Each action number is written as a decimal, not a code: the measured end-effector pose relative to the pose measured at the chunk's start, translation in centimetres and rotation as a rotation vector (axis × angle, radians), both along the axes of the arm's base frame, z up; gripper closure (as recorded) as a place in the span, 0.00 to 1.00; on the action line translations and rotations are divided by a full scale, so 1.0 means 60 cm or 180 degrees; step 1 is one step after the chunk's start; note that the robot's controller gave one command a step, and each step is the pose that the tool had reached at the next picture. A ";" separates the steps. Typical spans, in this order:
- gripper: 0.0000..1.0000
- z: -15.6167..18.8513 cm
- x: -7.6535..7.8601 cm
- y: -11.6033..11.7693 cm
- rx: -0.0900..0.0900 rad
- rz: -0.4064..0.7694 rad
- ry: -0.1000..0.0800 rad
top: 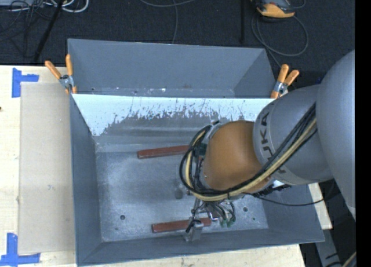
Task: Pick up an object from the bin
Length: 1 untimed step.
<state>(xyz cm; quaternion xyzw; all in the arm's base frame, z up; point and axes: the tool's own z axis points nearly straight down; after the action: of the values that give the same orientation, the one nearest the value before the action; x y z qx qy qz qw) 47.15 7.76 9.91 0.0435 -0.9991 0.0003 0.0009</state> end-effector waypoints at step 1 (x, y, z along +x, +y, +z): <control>0.00 -0.047 0.001 -0.019 0.0009 -0.0132 -0.0034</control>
Offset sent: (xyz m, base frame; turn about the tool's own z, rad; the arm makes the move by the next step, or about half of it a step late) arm -0.0024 -0.0120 -0.0291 0.0417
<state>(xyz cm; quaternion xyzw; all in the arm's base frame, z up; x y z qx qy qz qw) 47.20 6.62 7.07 0.0227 -0.9997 -0.0009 -0.0045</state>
